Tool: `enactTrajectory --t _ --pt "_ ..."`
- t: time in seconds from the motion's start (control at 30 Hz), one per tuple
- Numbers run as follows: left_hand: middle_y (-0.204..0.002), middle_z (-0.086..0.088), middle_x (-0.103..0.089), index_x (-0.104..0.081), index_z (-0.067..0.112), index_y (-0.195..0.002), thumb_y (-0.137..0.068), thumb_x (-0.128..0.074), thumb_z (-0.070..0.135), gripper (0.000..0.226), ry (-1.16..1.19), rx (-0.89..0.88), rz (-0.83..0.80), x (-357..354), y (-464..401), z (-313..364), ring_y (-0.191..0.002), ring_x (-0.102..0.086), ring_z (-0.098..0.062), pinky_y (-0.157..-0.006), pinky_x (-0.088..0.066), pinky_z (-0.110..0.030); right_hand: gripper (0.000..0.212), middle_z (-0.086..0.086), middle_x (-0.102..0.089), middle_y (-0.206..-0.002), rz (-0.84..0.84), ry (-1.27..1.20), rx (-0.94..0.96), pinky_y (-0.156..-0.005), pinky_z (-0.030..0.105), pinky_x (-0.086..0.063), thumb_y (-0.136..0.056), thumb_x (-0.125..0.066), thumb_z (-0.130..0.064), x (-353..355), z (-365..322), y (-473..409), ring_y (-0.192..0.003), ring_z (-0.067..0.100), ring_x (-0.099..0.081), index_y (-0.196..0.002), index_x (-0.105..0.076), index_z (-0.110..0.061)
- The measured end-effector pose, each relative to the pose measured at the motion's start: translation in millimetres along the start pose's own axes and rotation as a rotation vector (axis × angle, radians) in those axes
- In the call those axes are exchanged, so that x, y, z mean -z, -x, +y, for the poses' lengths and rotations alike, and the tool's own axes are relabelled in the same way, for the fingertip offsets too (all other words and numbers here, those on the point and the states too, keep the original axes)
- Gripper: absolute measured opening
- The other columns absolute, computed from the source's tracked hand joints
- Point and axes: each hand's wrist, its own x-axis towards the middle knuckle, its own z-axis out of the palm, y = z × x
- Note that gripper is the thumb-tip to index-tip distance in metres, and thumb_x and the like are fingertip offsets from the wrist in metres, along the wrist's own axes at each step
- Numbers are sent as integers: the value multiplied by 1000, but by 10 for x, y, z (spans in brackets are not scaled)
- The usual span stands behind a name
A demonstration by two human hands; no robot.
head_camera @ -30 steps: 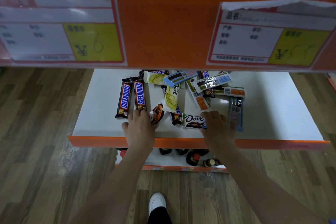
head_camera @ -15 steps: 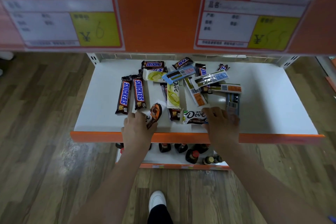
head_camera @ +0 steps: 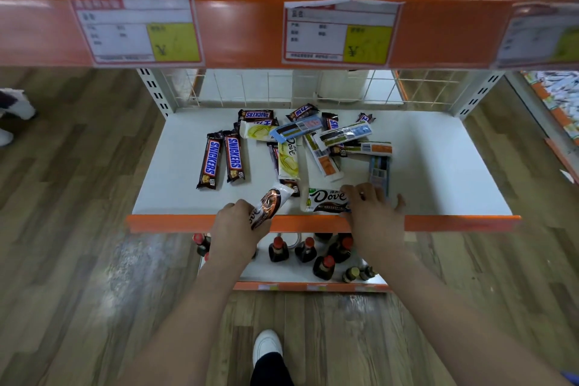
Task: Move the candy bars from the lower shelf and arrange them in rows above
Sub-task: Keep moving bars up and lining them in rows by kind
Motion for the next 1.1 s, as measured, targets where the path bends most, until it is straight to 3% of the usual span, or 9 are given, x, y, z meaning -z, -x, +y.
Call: enactTrajectory --t 0.1,0.23,0.33,0.47,0.77,0.97,1.1 --pt "-96 -13 -60 -59 3 -104 -80 -70 29 37 -1 -46 29 30 147 79 -85 -56 -29 -69 -49 -39 44 9 -64 -102 6 13 -4 -86 64 -41 -66 -82 -21 58 33 106 -93 32 -63 -107 -65 -17" --pt "-103 -10 -59 -58 8 -111 -81 -68 32 40 -44 -114 38 78 304 188 -96 -53 -27 -79 -47 -41 50 8 -65 -98 52 74 -8 -81 61 -45 -55 -87 -13 183 68 243 -86 30 -64 -101 -67 -20" --pt "-112 -6 -58 -55 12 -119 -83 -66 37 45 -116 -153 38 124 405 269 -107 -50 -24 -88 -42 -38 51 6 -64 -98 59 86 10 -84 61 -44 -58 -85 -12 304 122 347 -90 29 -63 -104 -66 -21" --pt "-121 -2 -53 -50 18 -127 -85 -62 38 48 -206 -213 47 193 574 343 -117 -43 -22 -92 -37 -36 58 6 -65 -92 100 120 17 -79 60 -47 -44 -91 -14 479 184 462 -80 28 -64 -97 -68 -22" --pt "-120 5 -56 -52 25 -124 -84 -58 50 48 -339 -368 137 486 967 381 -116 -47 -17 -88 -30 -32 57 9 -66 -92 216 72 93 -81 62 -45 -45 -92 -17 881 250 758 -80 30 -65 -97 -69 -19" --pt "-118 6 -58 -54 24 -123 -81 -63 48 49 -368 -423 145 785 1170 481 -114 -50 -16 -88 -31 -34 65 5 -67 -92 193 55 101 -80 59 -46 -38 -94 -21 1190 240 932 -81 28 -65 -97 -68 -21" --pt "-91 3 -68 -68 19 -96 -56 -85 42 49 -410 -509 163 1052 1218 570 -87 -65 -21 -72 -44 -39 61 6 -66 -92 244 -7 119 -74 54 -50 -43 -94 -22 1442 247 925 -81 29 -65 -97 -67 -19"
